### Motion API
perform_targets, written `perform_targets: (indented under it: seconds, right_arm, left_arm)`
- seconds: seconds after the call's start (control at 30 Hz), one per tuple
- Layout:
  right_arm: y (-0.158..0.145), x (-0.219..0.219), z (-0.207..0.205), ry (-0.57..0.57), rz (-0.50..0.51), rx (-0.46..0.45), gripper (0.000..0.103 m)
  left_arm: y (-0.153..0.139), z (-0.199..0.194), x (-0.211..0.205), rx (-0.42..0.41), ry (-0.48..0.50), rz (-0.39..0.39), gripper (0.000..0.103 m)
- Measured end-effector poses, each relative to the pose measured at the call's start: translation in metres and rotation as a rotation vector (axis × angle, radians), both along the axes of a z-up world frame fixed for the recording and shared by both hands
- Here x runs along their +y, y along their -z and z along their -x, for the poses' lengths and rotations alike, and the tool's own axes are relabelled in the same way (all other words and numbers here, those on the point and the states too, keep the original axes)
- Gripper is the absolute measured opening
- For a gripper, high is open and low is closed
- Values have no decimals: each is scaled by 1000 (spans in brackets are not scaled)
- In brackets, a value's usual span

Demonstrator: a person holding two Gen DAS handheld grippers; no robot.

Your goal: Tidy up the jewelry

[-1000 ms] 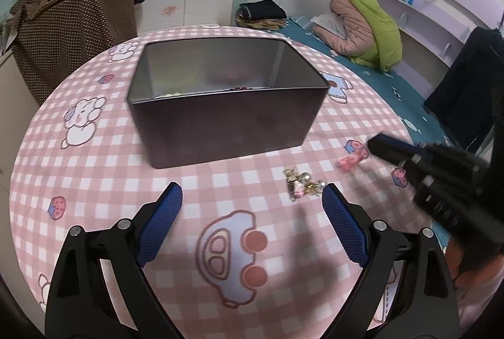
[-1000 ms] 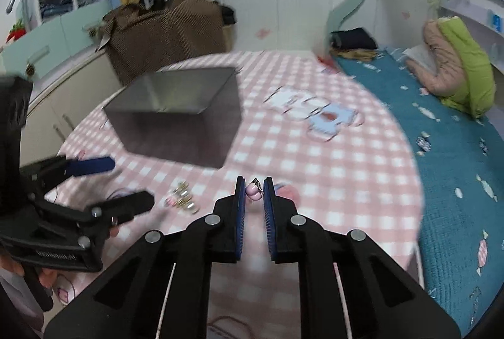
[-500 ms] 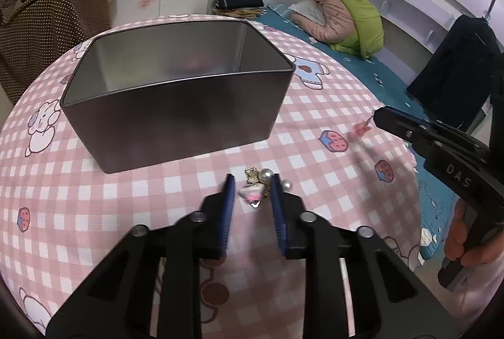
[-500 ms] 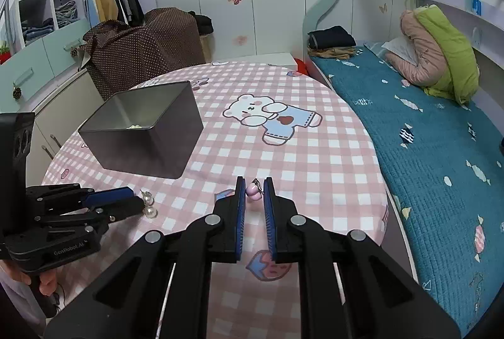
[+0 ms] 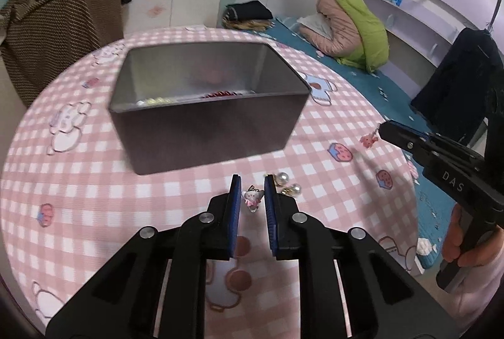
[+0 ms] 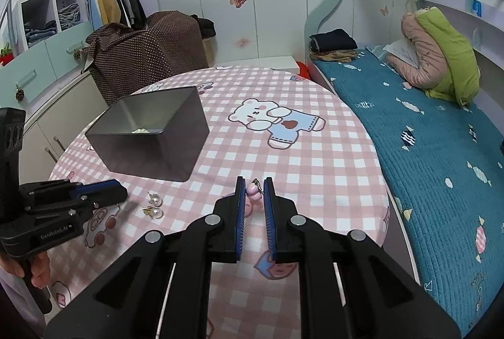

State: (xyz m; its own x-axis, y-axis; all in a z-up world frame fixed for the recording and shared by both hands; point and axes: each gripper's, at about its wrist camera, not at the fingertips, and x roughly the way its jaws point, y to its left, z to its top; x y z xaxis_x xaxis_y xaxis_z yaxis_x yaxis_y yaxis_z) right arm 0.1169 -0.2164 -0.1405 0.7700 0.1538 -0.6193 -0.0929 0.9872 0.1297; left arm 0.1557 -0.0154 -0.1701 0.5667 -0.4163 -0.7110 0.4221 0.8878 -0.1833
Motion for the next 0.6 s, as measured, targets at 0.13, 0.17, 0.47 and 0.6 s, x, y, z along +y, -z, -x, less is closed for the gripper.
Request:
perform_targets:
  seconds: [0.13, 0.17, 0.47, 0.6]
  right_arm:
    - [-5, 5, 1, -10, -1, -10, 11]
    - [-6, 7, 0, -13, 0, -13, 11]
    - [-26, 21, -5, -41, 3, -64, 10]
    - [-38, 29, -9, -60, 9, -96, 10]
  left_arm:
    - [-7, 2, 9, -16, -18, 9, 15]
    - [-9, 3, 11, -21, -20, 10, 15]
    - [-30, 4, 23, -79, -46, 23, 15]
    - [-41, 2, 29, -108, -54, 34, 15]
